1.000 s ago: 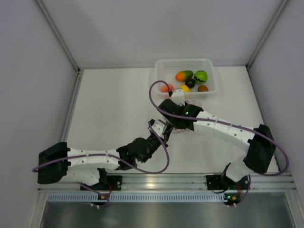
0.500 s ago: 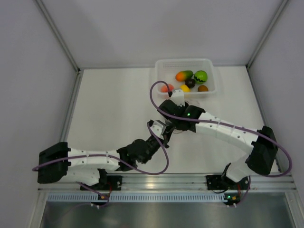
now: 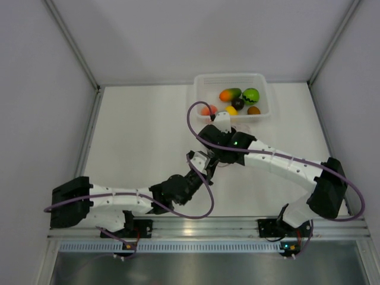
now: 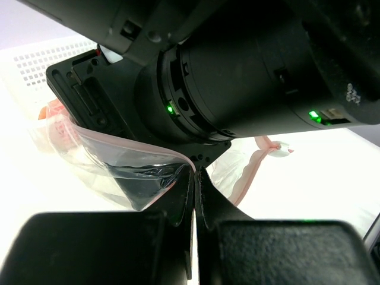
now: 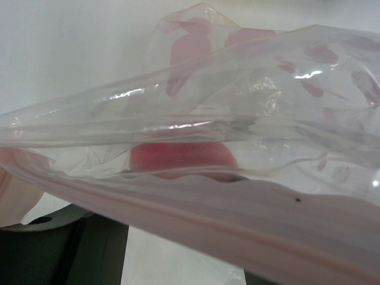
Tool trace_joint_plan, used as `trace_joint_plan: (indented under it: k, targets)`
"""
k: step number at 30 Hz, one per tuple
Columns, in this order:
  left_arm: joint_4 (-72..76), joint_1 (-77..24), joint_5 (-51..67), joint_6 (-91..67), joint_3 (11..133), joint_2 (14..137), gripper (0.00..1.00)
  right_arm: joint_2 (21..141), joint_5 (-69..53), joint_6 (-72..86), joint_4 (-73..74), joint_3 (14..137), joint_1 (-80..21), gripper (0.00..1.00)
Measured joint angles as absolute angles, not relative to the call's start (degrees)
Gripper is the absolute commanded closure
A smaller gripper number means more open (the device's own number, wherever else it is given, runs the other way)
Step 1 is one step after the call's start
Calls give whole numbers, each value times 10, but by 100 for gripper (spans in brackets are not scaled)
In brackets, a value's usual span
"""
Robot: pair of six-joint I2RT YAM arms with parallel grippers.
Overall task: Open the zip-top bag and remove the fake food
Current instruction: Adjust the zipper food storage bag at the center of the board.
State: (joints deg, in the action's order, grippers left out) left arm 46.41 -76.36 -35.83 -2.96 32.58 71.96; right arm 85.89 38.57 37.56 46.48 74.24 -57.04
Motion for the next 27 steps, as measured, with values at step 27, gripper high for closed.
trace_joint_plan:
  k: [27]
  targets:
    - [483,-763,-390,-77,268,706,100,769,416,364,491,705,-569,100]
